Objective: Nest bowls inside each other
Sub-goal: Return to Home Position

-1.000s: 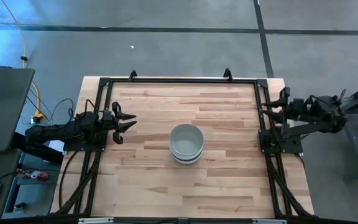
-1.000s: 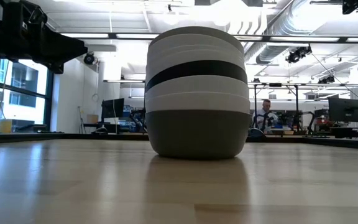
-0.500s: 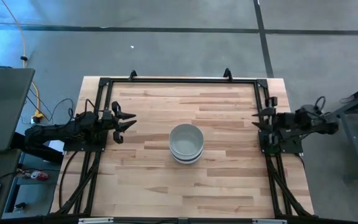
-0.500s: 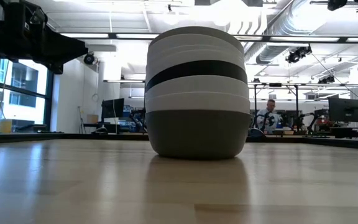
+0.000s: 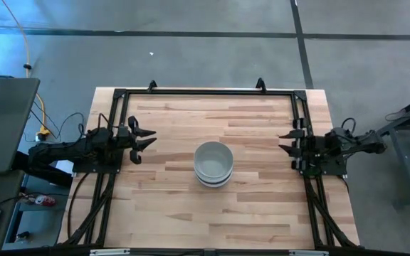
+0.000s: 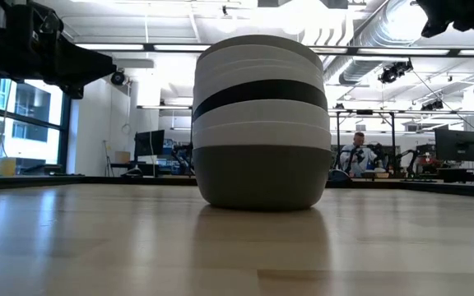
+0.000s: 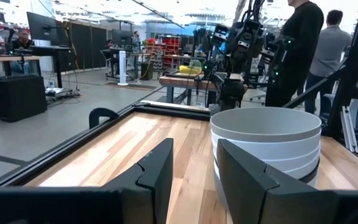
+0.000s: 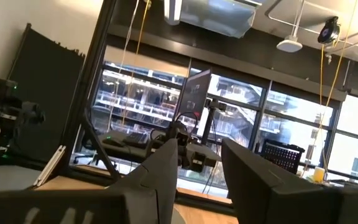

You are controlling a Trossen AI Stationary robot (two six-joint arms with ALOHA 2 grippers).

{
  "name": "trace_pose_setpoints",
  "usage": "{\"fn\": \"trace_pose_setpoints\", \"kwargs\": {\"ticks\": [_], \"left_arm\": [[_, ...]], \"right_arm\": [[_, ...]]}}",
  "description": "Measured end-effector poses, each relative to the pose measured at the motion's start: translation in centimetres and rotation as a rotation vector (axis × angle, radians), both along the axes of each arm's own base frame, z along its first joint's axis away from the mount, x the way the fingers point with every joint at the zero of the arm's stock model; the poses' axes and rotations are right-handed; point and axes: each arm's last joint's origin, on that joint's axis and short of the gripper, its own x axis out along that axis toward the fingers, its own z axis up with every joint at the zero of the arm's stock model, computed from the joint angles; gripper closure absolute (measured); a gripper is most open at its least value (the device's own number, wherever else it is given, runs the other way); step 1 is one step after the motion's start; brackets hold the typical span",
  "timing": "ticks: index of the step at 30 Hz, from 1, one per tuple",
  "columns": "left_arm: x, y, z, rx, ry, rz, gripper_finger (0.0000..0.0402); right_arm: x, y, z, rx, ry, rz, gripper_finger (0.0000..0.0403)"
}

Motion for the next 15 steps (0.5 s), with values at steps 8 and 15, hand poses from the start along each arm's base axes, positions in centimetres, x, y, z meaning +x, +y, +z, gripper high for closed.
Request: {"fn": "trace_pose_setpoints", "kwargs": {"ticks": [8, 15], "left_arm": [[0.01, 0.01, -0.18, -0.004, 0.018, 0.002, 0.0289], [0.01, 0.01, -0.17, -0.004, 0.018, 0.002, 0.0289]], "right_arm": [[0.37, -0.02, -1.02, 0.051, 0.005, 0.006, 0.0284], [0.42, -0.07, -1.13, 0.086, 0.014, 0.013, 0.0284]]}}
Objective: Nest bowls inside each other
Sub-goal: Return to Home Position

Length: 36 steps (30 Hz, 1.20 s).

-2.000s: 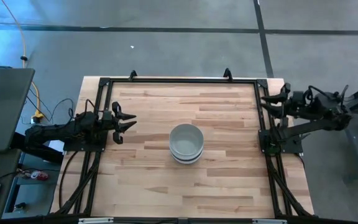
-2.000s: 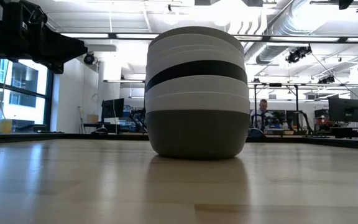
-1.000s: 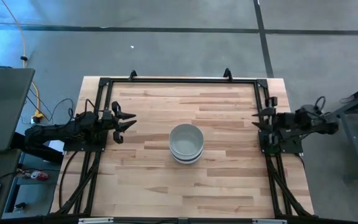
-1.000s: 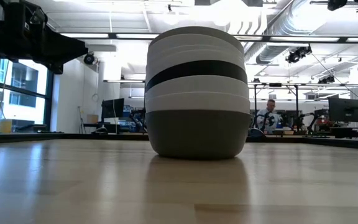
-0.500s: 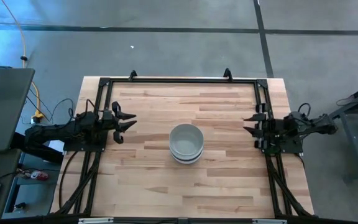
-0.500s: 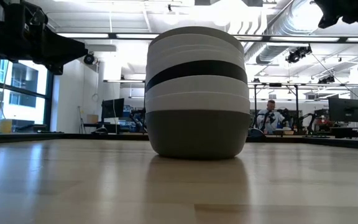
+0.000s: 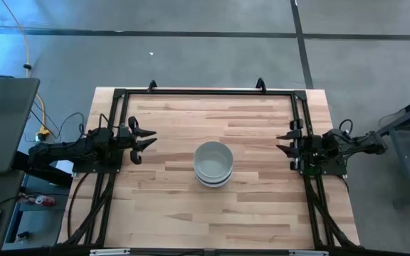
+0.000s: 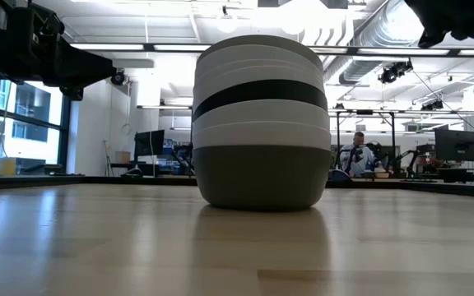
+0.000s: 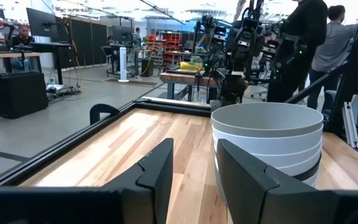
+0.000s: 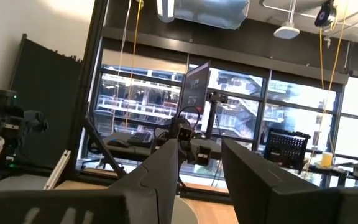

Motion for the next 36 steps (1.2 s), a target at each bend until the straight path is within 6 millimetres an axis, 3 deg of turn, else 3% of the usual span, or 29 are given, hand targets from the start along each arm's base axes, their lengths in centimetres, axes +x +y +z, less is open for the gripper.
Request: {"fn": "trace_pose_setpoints", "kwargs": {"ticks": [7, 13, 20, 36], "left_arm": [[0.0, 0.0, 0.0, 0.0, 0.0, 0.0, 0.0289], [0.0, 0.0, 0.0, 0.0, 0.0, -0.002, 0.0289], [0.0, 0.0, 0.0, -0.008, 0.0, -0.003, 0.0289], [0.0, 0.0, -0.2, -0.011, 0.016, -0.003, 0.0289]], "right_arm": [[0.1, 0.0, -0.3, 0.052, 0.033, 0.011, 0.0284], [0.9, -0.2, -3.0, 0.174, 0.132, -0.083, 0.0284], [0.9, -0.2, -3.0, 0.165, 0.131, -0.074, 0.0284], [1.2, 0.5, -4.8, 0.187, 0.335, 0.141, 0.0284]]}}
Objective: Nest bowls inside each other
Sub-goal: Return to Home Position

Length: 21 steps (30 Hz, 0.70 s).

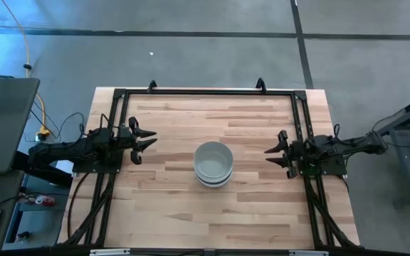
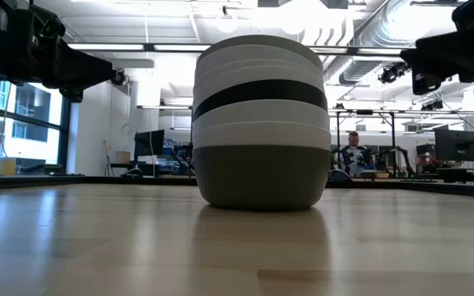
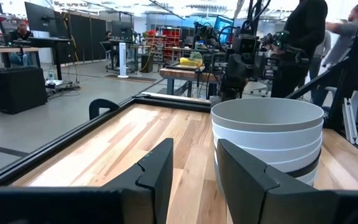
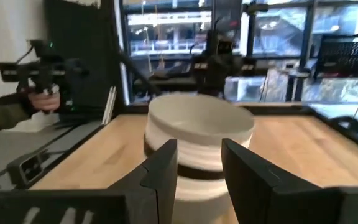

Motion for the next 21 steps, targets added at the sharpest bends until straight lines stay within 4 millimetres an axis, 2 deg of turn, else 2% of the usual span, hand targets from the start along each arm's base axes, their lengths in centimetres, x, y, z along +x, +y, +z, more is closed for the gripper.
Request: {"fn": "trace_pose_setpoints", "kwargs": {"ticks": [9, 16, 21], "left_arm": [[0.0, 0.0, 0.0, 0.007, 0.003, -0.001, 0.0289], [0.0, -0.1, -0.1, 0.014, 0.011, -0.024, 0.0289], [0.0, -0.1, -0.1, 0.013, 0.016, -0.024, 0.0289]], "right_arm": [[0.1, 0.2, -0.6, 0.005, 0.072, 0.061, 0.0286], [0.5, 0.3, -1.1, -0.02, 0.125, 0.06, 0.0318], [0.7, 0.0, -1.2, -0.062, 0.138, -0.044, 0.0335]]}}
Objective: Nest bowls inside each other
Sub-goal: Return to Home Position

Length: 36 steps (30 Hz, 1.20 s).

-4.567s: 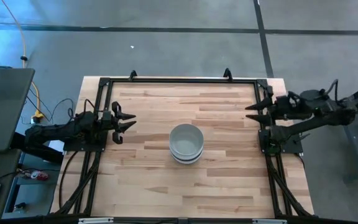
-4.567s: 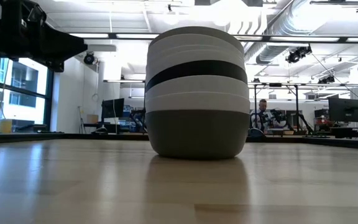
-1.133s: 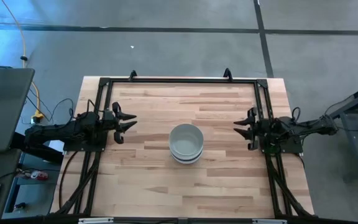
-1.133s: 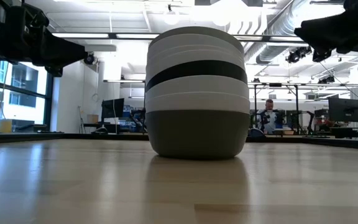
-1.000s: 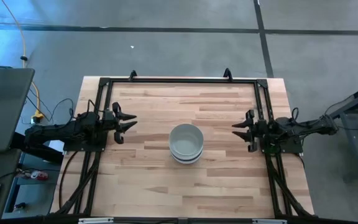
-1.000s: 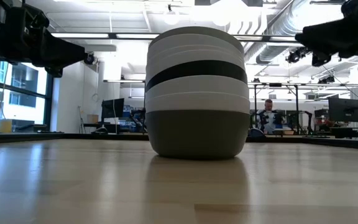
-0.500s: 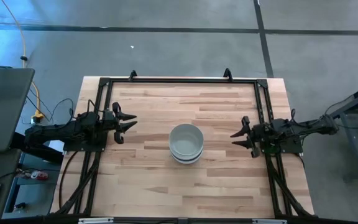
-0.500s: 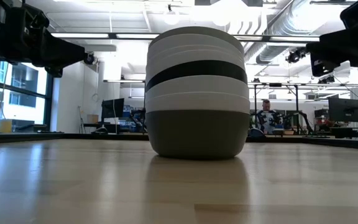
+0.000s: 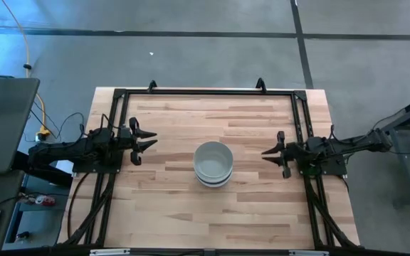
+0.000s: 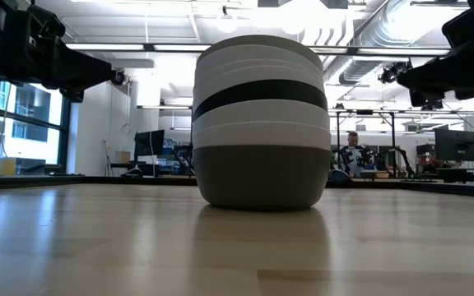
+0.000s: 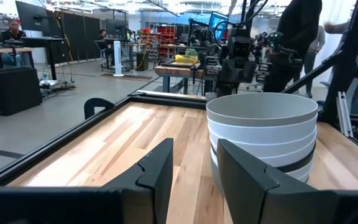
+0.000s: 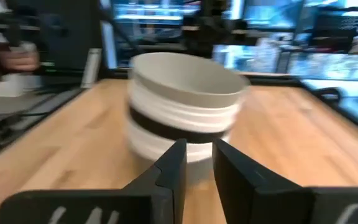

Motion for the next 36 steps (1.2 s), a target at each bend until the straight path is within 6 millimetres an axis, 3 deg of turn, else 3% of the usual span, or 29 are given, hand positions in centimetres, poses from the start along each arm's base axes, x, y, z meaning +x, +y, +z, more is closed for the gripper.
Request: {"fn": "trace_pose_setpoints", "kwargs": {"ticks": [6, 16, 36], "left_arm": [[0.0, 0.0, 0.0, 0.0, 0.0, 0.0, 0.0289], [0.0, 0.0, 0.0, -0.009, -0.003, -0.001, 0.0289], [0.0, -0.1, 0.0, 0.02, 0.005, -0.028, 0.0289]], "right_arm": [[0.0, -0.4, 0.2, -0.08, -0.023, -0.151, 0.0339], [0.1, -1.7, 1.2, -0.188, -0.11, -0.252, 0.0339], [0.1, -2.0, 0.6, -0.049, -0.069, 0.048, 0.0339]]}}
